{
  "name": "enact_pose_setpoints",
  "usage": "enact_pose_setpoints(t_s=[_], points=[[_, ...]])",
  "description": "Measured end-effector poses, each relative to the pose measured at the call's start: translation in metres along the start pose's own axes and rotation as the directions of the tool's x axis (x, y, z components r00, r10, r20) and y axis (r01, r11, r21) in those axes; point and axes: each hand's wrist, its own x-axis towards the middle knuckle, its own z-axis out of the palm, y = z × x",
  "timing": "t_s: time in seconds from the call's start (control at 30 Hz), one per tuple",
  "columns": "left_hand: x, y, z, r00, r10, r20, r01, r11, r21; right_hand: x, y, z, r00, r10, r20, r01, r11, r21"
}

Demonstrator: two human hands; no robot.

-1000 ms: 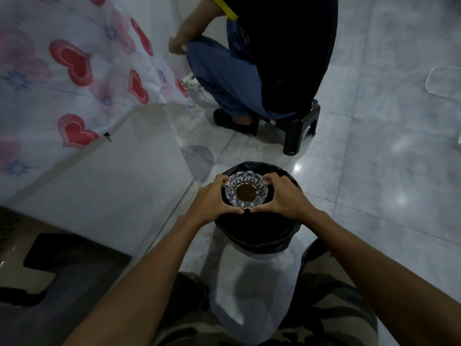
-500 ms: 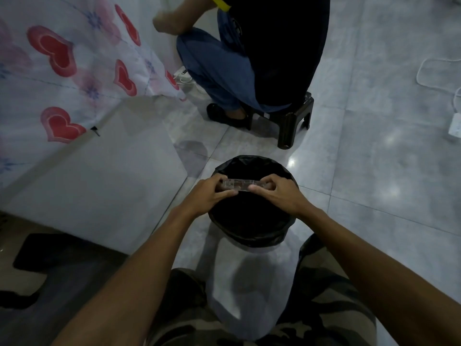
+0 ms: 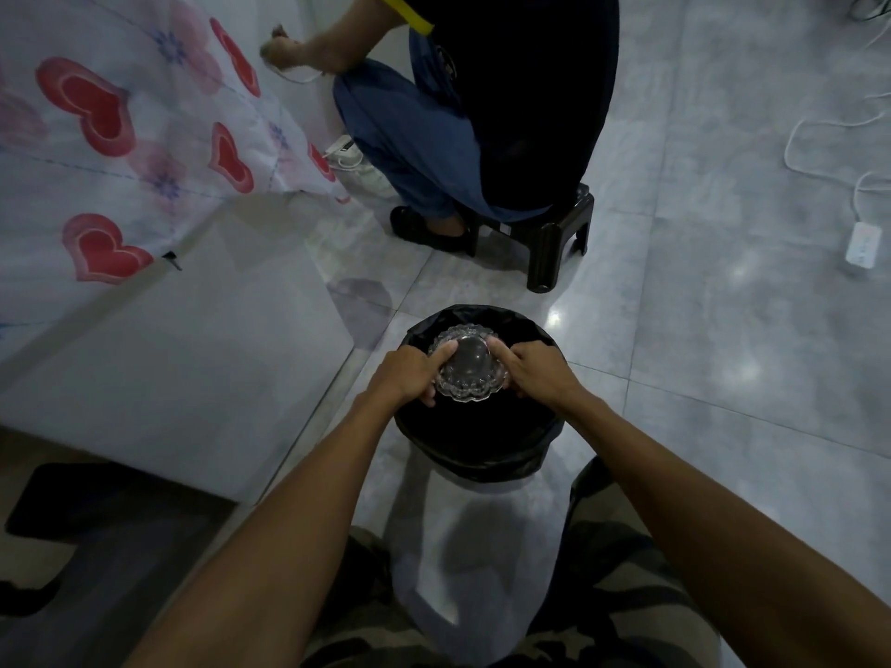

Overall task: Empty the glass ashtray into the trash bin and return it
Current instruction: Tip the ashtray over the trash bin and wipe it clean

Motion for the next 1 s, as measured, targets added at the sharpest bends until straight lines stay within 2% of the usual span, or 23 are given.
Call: enact_pose_setpoints(t_s=[0.17,0.4,0.5,0.57,0.7,0.8,1.0], points=[[0.000,0.000,0.001,0.999,-0.024,0.040,0.024,1.000,-0.010,0.002,0.000,0.000,0.998,0.066,0.021,-0.068,0.982,0.175],[0.008,-0.006,-0.002,0.997,-0.049,0.058,0.046,0.998,0.051,-0.002,-0.016,-0.002,0.995,0.056,0.082,-0.073,0.974,0.216],[0.014,-0.006,-0.002,0.999,-0.015,0.049,0.010,0.996,0.094,-0.006,-0.020,-0.001,0.992,-0.020,0.122,0.004,0.992,0.128],[0.017,-0.006,-0.002,0.999,0.008,0.047,-0.014,0.992,0.126,-0.006,-0.022,0.002,0.988,-0.043,0.148,0.043,0.999,0.003],[0.021,-0.004,-0.001,0.997,0.058,0.058,-0.069,0.975,0.211,-0.008,-0.028,0.006,0.966,0.004,0.260,0.040,0.986,-0.164],[0.020,-0.005,0.002,0.992,0.096,0.078,-0.113,0.958,0.264,-0.007,-0.030,0.009,0.958,0.036,0.285,0.048,0.958,-0.282],[0.019,-0.008,0.006,0.983,0.166,0.073,-0.181,0.934,0.307,-0.008,-0.030,0.012,0.959,0.022,0.282,0.072,0.946,-0.316]])
